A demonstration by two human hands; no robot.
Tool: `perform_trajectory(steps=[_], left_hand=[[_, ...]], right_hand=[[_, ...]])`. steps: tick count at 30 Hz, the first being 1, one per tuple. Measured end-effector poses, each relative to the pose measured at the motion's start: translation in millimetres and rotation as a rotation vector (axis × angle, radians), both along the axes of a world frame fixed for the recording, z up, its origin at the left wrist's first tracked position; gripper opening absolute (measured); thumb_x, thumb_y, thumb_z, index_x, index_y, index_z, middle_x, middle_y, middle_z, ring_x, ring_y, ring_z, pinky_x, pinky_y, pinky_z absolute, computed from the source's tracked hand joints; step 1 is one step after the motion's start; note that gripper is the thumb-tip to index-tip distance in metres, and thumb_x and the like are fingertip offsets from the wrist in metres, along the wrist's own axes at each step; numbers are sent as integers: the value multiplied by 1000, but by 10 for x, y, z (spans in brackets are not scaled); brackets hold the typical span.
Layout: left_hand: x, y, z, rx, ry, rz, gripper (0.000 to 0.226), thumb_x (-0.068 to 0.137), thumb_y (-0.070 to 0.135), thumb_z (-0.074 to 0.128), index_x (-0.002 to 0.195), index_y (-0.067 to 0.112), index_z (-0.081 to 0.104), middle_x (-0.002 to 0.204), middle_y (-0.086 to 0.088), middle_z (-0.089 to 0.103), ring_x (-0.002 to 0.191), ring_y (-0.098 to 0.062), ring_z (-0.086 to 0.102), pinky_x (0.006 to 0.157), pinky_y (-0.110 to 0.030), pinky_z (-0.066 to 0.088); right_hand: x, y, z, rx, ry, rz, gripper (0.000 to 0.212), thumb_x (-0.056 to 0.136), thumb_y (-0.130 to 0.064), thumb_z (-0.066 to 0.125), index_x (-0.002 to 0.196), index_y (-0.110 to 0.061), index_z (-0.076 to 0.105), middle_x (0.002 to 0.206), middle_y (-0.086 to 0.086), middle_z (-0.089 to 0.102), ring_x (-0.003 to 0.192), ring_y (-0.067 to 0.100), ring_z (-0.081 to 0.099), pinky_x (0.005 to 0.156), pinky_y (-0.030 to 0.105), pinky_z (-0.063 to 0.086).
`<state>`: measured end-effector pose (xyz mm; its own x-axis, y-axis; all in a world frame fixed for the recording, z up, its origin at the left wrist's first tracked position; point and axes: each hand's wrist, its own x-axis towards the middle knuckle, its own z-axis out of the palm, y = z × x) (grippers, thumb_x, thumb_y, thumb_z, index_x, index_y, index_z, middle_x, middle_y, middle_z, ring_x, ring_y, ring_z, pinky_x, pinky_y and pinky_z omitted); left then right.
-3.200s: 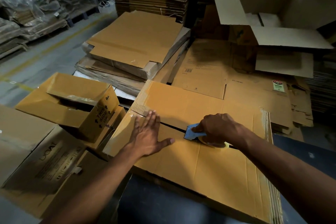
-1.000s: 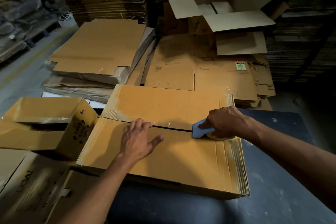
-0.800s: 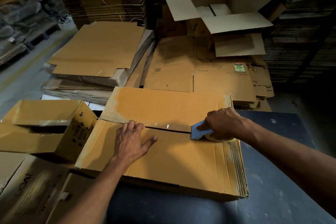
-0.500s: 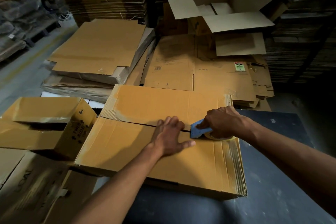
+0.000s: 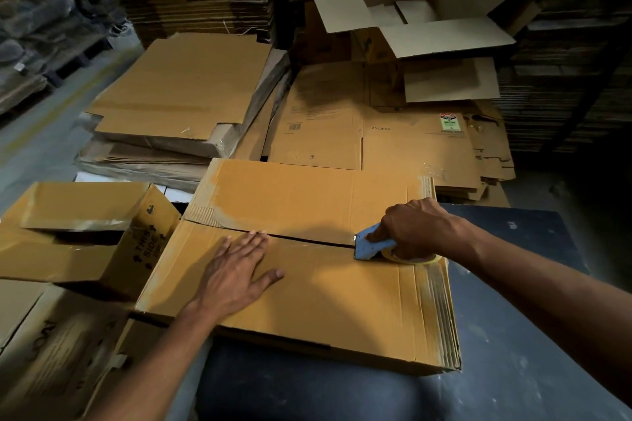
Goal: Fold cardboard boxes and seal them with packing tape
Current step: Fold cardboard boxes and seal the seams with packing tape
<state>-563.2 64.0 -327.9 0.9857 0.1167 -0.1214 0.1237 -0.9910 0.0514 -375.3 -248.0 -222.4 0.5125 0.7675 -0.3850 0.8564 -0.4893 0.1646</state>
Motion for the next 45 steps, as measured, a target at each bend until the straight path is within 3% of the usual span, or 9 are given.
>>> perform_trajectory(steps=[8,13,18,21,25,31,34,40,45], left_hand=[[30,-113,13,51,31,132,118,80,98,5,162,16,30,169,1,22,157,-14,19,128,-53,2],[39,-484,60,32,38,65,118,83,97,12,164,12,19,172,-2,7,159,-16,4,126,-52,-7],[160,-804,72,-29,59,100,125,78,100,6,163,9,21,172,-7,13,159,-18,10,128,-52,-2],[121,-564,96,-32,15,186,119,81,96,5,164,11,18,172,-7,15,159,-19,12,128,-54,3],[-102,75,91,46,97,386,119,78,97,-6,165,15,-1,173,-3,-5,159,-19,-2,125,-63,-2],[-9,68,133,89,119,366,124,77,98,-1,165,13,12,173,-9,7,159,-25,7,124,-64,-2],[93,-219,170,50,74,279,118,80,97,3,165,15,12,173,-9,3,160,-25,2,124,-63,-3],[451,-1266,100,-158,120,-168,109,89,89,18,165,13,2,173,-4,-10,159,-17,-9,128,-53,-2],[493,-1540,-130,-158,15,-208,109,91,87,24,165,10,4,173,-6,2,159,-16,-3,129,-51,5]], right_hand=[[5,33,0,-13,-1,15,54,98,-44,60,150,-47,45,119,-3,64,99,21,64,69,31,46],[-17,12,43,-21,5,29,55,99,-42,59,151,-46,42,126,-2,63,105,20,64,73,30,48],[-29,24,26,-28,-3,28,53,100,-43,58,151,-47,43,124,-2,64,102,20,64,71,30,48],[-16,28,32,-49,7,21,54,99,-45,57,151,-49,42,123,-2,62,102,21,64,72,31,49],[-13,31,16,-49,22,13,54,99,-46,57,151,-50,41,122,-3,61,101,19,63,76,32,54],[-49,64,42,-71,8,-5,53,98,-44,58,149,-50,44,126,-5,63,103,19,64,76,31,52],[-71,64,65,-67,10,-31,53,98,-44,57,149,-50,45,126,-4,63,102,19,64,72,31,48],[-128,78,94,-66,4,-50,51,99,-43,58,148,-51,46,123,-3,64,101,20,64,67,31,44],[-138,122,175,-143,35,-112,58,93,-39,67,147,-41,49,125,-2,64,107,22,64,73,33,46]])
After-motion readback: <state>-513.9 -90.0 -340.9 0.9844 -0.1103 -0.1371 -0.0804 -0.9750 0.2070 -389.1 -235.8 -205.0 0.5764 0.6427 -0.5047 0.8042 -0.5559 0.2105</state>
